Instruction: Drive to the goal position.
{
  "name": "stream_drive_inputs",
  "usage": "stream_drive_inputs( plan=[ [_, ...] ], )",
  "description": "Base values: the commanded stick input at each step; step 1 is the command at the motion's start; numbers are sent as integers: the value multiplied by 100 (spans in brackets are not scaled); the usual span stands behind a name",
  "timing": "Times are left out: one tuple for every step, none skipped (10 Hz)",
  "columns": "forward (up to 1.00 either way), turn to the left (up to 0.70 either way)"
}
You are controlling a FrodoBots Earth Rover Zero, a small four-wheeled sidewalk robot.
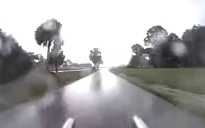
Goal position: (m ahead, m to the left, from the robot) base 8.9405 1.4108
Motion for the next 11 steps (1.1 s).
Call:
stream_drive_inputs(
  plan=[
    [100, 0],
    [100, 0],
    [100, 0],
    [100, 0],
    [100, 0],
    [100, 0],
    [100, 0],
    [100, 0],
    [100, 0],
    [100, 0],
    [100, 0]
  ],
)
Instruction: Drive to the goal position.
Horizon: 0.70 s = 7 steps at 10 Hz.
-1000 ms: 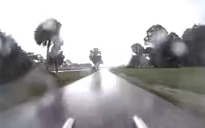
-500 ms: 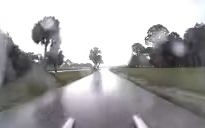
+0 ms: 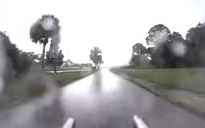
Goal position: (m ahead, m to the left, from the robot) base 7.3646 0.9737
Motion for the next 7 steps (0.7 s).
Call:
stream_drive_inputs(
  plan=[
    [100, 0],
    [100, 0],
    [100, 0],
    [100, 0],
    [100, 0],
    [100, 0],
    [100, 0]
  ],
)
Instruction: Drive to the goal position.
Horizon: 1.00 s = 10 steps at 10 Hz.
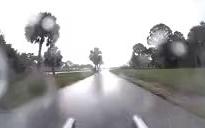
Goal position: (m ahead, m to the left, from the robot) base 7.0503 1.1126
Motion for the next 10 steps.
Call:
stream_drive_inputs(
  plan=[
    [100, 0],
    [100, 0],
    [100, 0],
    [100, 0],
    [100, 0],
    [100, 0],
    [100, 0],
    [100, 0],
    [100, 0],
    [100, 0]
  ],
)
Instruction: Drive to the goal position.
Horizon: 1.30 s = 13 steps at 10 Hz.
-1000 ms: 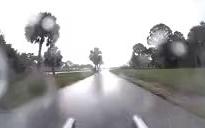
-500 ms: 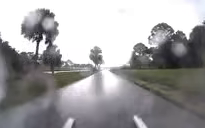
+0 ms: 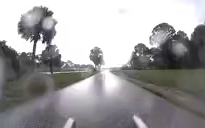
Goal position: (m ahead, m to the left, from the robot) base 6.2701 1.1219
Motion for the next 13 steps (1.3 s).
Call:
stream_drive_inputs(
  plan=[
    [100, 0],
    [100, 0],
    [100, 0],
    [100, 0],
    [100, 0],
    [100, 0],
    [100, 0],
    [100, 0],
    [100, 0],
    [100, 0],
    [100, 0],
    [100, 0],
    [100, 0]
  ],
)
